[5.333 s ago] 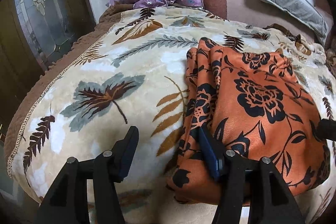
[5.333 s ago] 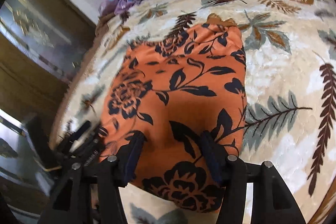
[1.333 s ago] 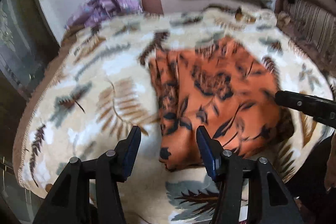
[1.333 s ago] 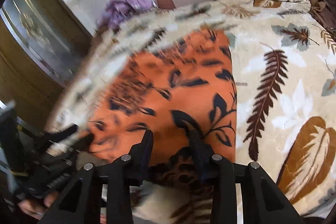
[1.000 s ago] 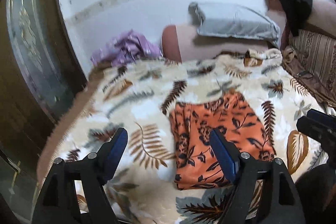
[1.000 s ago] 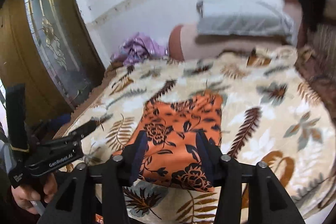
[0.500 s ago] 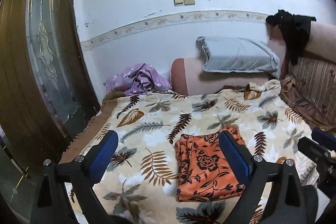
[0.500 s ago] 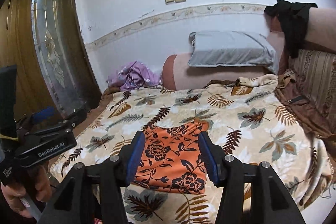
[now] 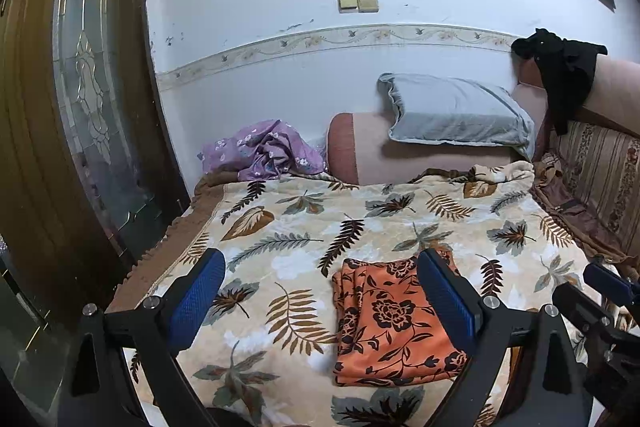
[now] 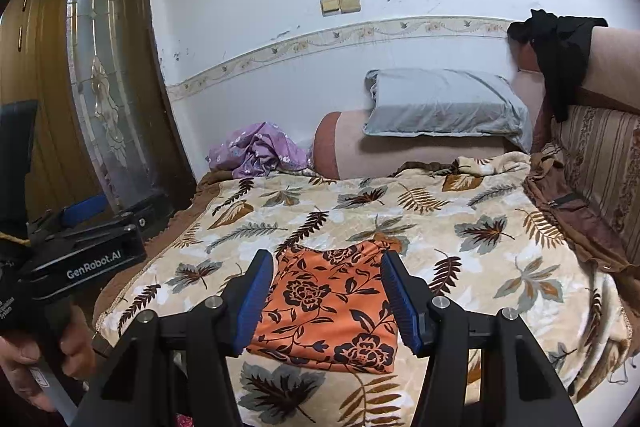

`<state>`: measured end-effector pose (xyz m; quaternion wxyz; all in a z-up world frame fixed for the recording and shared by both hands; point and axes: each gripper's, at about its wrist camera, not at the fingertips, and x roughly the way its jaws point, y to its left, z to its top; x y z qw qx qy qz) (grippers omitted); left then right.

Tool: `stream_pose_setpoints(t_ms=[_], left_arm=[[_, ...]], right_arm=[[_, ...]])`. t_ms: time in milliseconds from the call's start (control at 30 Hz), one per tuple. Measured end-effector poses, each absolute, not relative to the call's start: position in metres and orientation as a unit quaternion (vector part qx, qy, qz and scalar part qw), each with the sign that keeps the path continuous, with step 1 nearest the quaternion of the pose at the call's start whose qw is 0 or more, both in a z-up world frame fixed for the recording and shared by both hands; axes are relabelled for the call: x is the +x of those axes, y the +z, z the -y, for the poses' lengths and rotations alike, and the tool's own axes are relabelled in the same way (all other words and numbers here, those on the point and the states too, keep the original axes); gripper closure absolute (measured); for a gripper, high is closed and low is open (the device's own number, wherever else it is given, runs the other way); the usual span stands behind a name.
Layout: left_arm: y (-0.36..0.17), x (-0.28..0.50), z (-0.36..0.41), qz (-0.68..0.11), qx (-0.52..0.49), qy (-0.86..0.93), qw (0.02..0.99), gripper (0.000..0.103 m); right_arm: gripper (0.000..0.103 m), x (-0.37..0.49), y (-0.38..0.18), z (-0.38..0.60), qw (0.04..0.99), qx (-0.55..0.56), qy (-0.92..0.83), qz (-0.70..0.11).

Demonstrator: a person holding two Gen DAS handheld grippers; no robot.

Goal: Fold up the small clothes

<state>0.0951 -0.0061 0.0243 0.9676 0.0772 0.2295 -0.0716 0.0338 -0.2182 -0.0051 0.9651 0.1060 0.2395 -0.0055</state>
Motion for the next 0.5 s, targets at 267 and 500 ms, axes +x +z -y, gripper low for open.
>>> stream_pose_setpoints(t_ms=[267, 500], left_arm=[[0.014, 0.104, 0.007, -0.237, 0.081, -0.080, 0.965, 0.006], [0.005, 0.118, 0.004, -0.241, 0.064, -0.097, 0.964, 0.006]], right_arm=[[0.043, 0.049, -0.019, 0.213, 0.959, 0.102, 0.000, -0.262], [0.043, 0.068, -0.033, 0.218, 0.953, 0.106, -0.002, -0.282]])
